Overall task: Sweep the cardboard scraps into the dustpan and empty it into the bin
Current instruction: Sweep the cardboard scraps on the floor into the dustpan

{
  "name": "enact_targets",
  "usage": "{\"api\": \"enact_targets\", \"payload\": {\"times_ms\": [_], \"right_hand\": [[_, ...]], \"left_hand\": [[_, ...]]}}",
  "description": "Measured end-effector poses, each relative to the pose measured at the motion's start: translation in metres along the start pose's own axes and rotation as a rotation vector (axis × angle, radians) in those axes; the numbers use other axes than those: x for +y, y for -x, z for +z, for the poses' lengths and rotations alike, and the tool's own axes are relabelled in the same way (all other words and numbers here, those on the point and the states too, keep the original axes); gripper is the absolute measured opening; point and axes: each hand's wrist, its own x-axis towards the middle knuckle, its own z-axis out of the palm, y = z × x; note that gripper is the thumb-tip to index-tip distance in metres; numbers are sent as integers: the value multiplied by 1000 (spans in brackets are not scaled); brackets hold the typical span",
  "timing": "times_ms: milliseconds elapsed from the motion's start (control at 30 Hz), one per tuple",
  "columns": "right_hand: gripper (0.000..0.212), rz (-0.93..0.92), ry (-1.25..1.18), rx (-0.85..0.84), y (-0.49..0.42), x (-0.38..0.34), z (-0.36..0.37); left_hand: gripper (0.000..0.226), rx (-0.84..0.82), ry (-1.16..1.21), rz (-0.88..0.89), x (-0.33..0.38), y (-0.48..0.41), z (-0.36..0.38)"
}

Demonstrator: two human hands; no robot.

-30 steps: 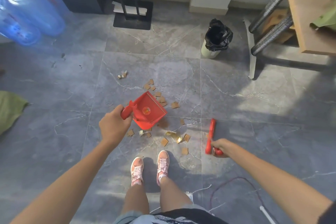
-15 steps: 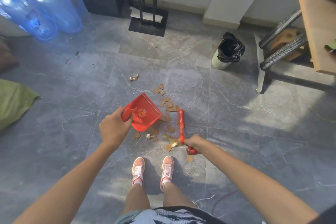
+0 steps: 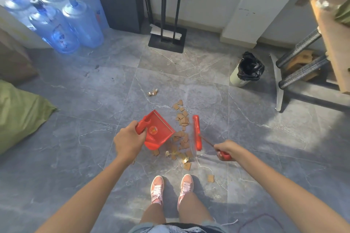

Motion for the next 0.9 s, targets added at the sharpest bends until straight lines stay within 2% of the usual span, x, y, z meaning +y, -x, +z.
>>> {"api": "enact_targets", "payload": {"times_ms": [233,433,600,700,900], "right_hand": [[17,-195,143,12,11,-66,10],[20,-383,425,-48,-3,-158,41],[27,-548,689,25,-48,-231,76],[6,-628,835,86,-78,-261,100],[34,-686,1057,92,-124,-294,130]], "left_hand": [[30,-20,43,-97,6,-20,-3],[31,33,79,-243,8,-50,4],[32,67,89,-343,5,-71,16],[32,63,99,-378,3,-79,27],[35,48,69,-425,5,-94,48]]}}
